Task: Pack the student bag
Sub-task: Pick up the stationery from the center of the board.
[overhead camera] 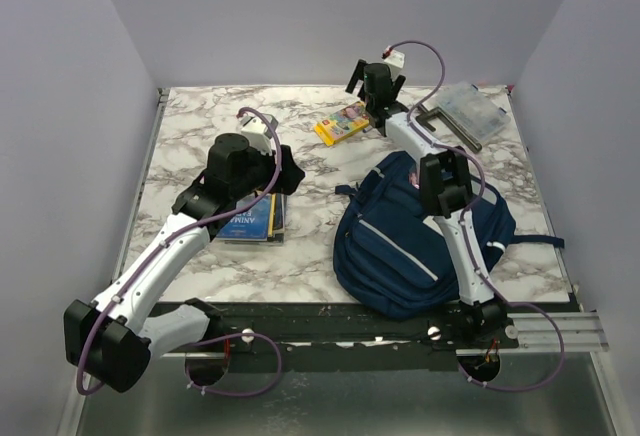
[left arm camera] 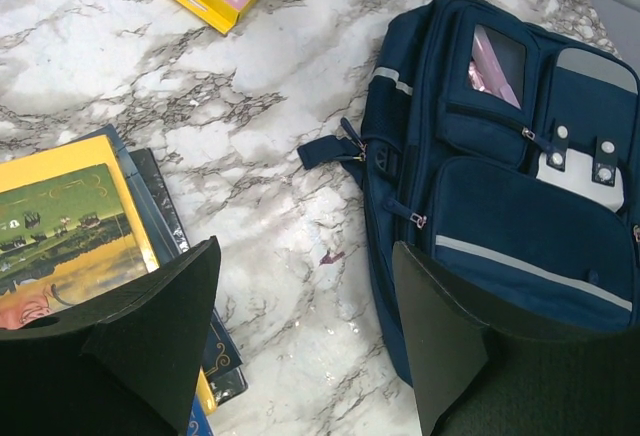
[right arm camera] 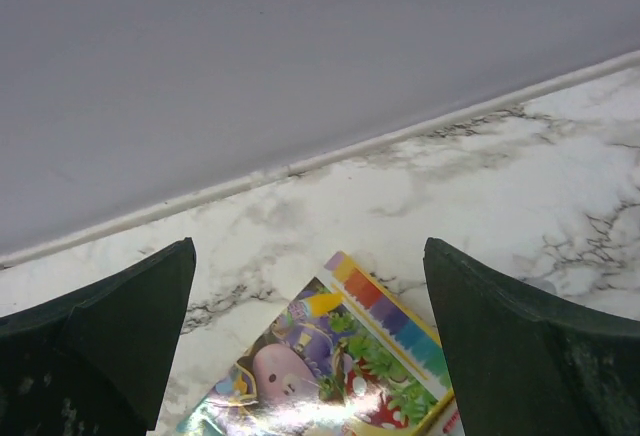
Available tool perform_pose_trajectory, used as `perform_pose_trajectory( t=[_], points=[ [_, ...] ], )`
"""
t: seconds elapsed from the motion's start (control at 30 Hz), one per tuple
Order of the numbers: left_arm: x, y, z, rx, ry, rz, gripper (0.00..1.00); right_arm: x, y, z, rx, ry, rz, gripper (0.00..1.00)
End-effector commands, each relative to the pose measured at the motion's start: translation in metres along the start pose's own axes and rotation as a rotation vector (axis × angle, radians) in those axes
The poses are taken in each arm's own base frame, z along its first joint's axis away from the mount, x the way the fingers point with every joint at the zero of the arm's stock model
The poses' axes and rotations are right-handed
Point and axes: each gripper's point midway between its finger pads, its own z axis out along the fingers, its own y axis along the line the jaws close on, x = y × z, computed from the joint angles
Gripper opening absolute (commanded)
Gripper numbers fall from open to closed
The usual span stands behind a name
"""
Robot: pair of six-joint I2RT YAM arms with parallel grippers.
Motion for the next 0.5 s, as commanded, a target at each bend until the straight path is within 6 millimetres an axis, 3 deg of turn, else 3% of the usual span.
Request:
perform_pose_trajectory(
  t=[0.0,0.23,0.47],
  points=[
    [0.004,0.0,0.005,0.018,0.006,-0.007,0.71,0.027,0.005,0.022,-0.109,0.034,0.033,1.0],
    [0.005,-0.002,0.007,0.032,0.017,-0.018,0.71,0.055,0.024,0.033,-0.289,0.124,0.112,1.0],
    [0.005,0.001,0.008,0.03,0.019,-0.029,0.71,0.087,0.043,0.012,-0.438,0.264,0.123,0.95]
  ],
)
